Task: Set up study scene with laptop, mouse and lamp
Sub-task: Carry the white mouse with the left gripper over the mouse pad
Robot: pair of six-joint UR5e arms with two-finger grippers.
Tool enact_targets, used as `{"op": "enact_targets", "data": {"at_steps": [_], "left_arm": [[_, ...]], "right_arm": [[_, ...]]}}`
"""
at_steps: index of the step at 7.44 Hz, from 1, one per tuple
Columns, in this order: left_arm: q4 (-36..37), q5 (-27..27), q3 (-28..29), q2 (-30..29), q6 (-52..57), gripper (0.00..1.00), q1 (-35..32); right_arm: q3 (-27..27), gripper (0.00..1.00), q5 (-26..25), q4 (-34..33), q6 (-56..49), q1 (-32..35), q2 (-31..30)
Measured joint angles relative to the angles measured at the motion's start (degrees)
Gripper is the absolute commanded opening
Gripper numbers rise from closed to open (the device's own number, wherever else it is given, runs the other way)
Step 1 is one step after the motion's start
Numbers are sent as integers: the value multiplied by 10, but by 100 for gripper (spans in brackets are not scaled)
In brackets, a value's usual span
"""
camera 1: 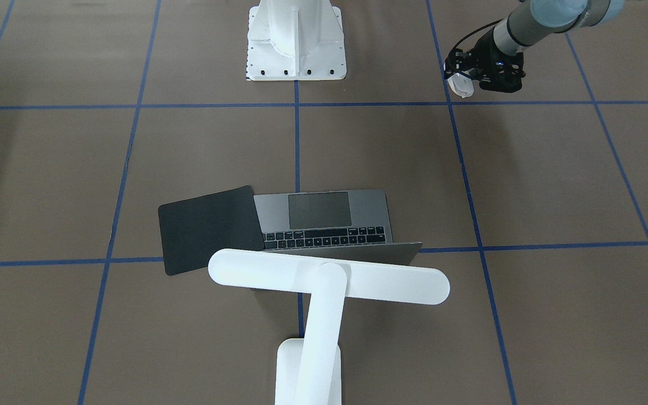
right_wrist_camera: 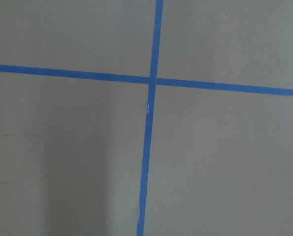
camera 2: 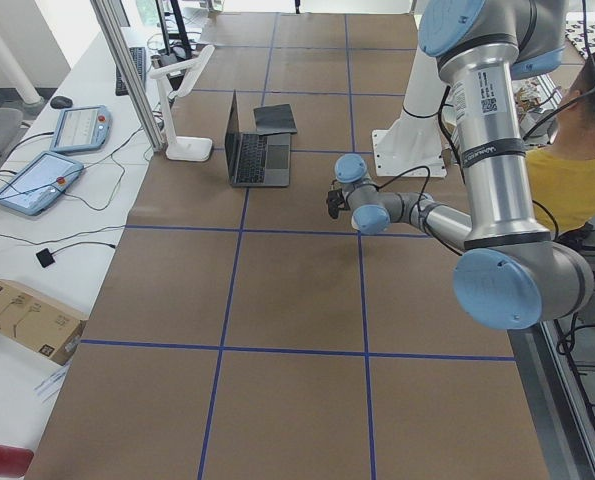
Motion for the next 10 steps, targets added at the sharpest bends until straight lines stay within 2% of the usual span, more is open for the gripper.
{"op": "enact_targets", "data": {"at_steps": [3, 5, 8, 10], "left_arm": [[191, 3, 8, -199, 0, 24, -37], [315, 9, 33, -338, -2, 24, -45], [355, 30, 161, -505, -8, 24, -47], [355, 45, 301, -627, -18, 24, -49]], "right_arm": [[-3, 100, 0, 0, 2, 0, 0], [-7, 100, 0, 0, 3, 0, 0], [-16, 100, 1, 0, 3, 0, 2], [-23, 100, 2, 0, 3, 0, 5]]}}
